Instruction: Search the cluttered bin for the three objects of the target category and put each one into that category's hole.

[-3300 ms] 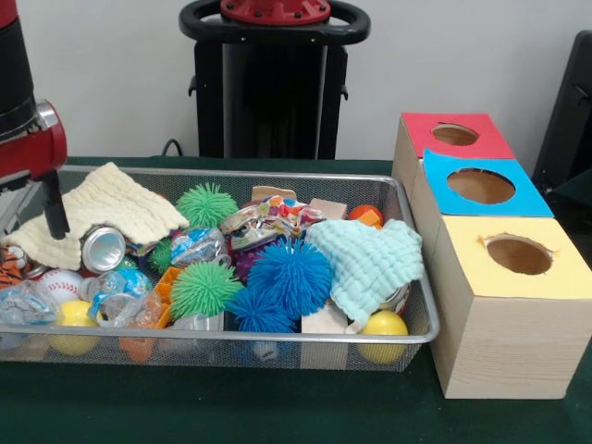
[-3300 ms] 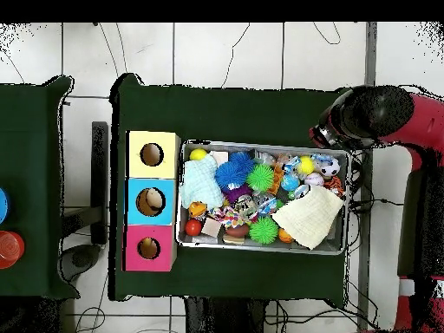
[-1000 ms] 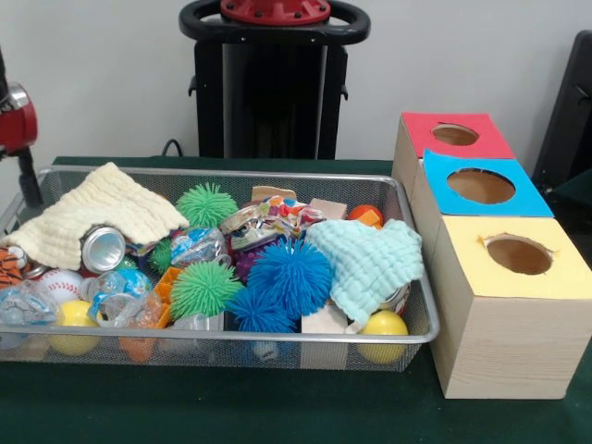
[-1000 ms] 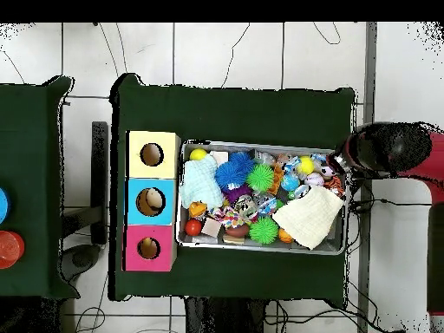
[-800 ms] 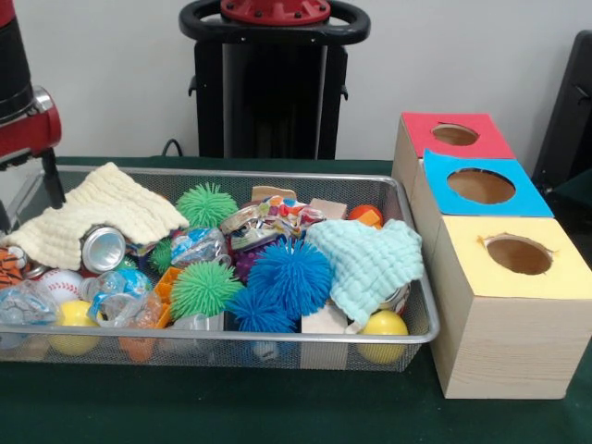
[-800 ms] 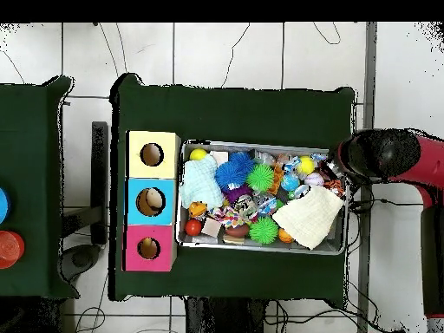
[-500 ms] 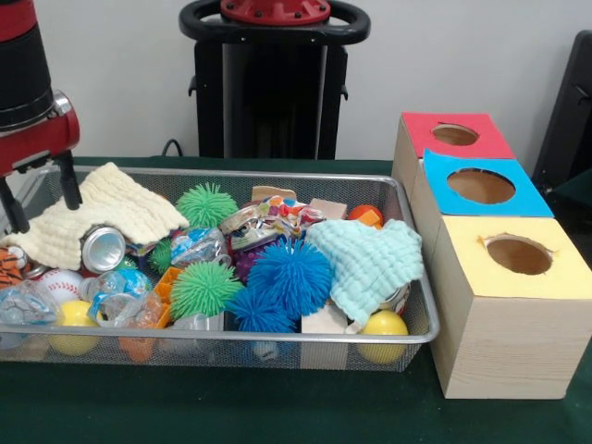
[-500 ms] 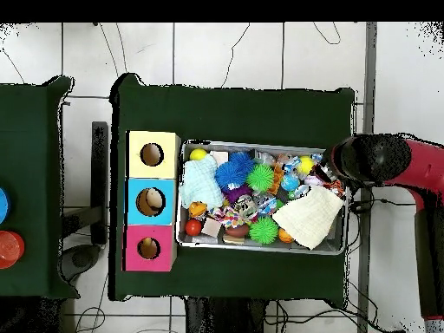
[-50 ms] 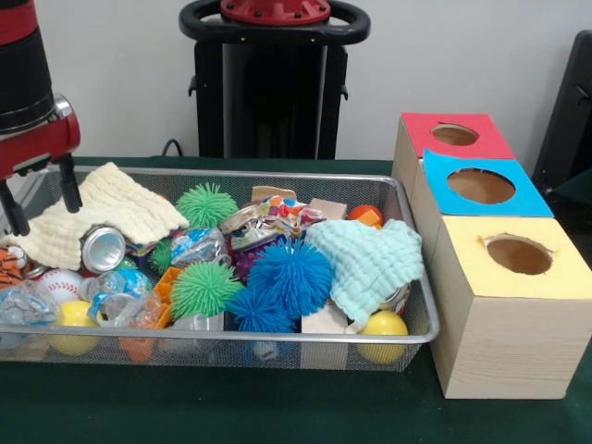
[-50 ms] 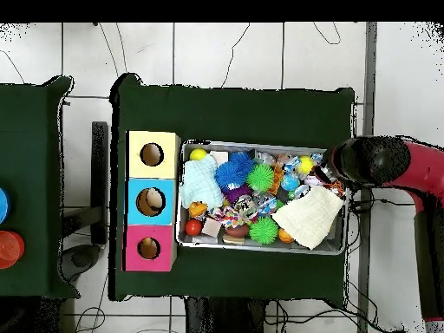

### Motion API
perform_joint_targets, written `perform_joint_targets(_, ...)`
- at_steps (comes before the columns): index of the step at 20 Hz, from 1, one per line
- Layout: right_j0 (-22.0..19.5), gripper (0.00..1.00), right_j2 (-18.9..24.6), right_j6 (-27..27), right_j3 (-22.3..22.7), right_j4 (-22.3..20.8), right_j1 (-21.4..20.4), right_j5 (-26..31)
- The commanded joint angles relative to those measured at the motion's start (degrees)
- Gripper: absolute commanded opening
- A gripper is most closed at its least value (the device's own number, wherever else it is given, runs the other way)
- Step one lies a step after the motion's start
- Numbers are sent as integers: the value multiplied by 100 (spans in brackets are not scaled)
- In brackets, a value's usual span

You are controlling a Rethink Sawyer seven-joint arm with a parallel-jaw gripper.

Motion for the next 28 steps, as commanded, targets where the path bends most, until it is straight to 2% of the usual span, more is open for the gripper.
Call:
perform_joint_targets(1,-39,100,189,-1094,21,-201,235,-116)
perform_joint_targets(9,-73,100,187,-1041,106,-272,421,-411)
perform_joint_targets(14,-136,100,222,-1252,-9,-330,614,-486)
perform_joint_targets(19,-182,100,201,-1273,68,-384,560,-554)
perform_joint_targets(21,-184,100,205,-1332,65,-346,427,-382)
perform_joint_targets(23,-206,100,254,-1602,-116,-270,300,42)
perform_joint_targets(28,-293,100,342,-2200,-579,-342,389,374)
